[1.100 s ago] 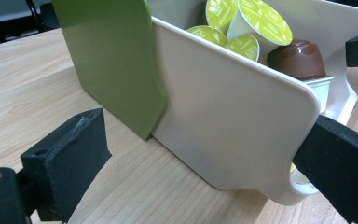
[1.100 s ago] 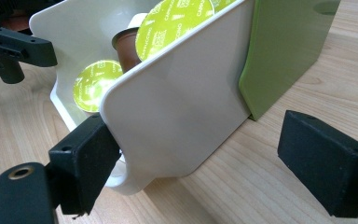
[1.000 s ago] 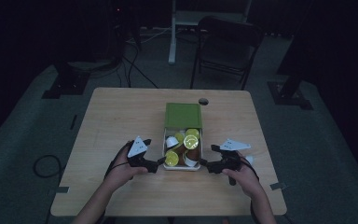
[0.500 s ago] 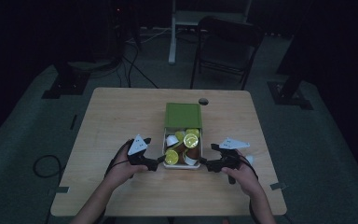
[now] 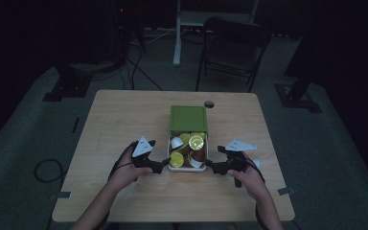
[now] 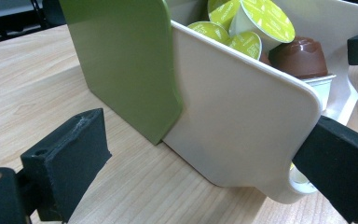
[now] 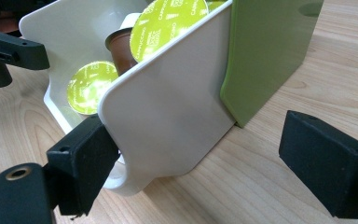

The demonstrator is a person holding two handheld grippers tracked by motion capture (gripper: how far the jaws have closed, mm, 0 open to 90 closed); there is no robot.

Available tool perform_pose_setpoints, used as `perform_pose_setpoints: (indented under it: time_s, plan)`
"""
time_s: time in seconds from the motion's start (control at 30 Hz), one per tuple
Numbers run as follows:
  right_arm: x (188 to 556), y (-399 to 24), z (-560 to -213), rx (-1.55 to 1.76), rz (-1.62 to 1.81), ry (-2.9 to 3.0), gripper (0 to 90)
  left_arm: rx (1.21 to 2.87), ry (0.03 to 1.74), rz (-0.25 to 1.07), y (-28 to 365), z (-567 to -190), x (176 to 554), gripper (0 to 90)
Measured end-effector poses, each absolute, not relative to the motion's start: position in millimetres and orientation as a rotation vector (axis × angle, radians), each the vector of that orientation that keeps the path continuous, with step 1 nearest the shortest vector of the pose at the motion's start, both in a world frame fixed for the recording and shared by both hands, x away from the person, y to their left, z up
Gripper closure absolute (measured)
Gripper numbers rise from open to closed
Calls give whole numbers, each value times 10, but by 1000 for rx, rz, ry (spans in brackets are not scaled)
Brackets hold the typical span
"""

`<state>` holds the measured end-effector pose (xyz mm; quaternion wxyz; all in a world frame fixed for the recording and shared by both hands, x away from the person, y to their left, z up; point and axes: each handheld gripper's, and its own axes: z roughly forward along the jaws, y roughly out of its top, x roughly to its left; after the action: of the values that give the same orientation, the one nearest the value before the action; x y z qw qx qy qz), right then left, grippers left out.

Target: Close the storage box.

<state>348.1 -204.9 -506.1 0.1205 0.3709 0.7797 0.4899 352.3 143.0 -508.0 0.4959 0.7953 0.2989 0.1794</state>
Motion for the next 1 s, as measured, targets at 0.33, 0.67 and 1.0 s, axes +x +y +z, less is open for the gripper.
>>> perform_pose_setpoints:
  time_s: [0.33, 0.67, 1.0]
  plan:
    - [3517, -2036, -5056, 1089, 1417, 2264, 118, 1929, 734, 437, 1428, -5076, 3590, 49]
    - [3552, -2031, -5055, 1109, 1403, 2255, 113, 1929, 741, 437, 1426, -5075, 3637, 49]
    - [3609, -2025, -5016, 1115, 1395, 2230, 113, 1922, 748, 434, 1424, -5039, 3706, 49]
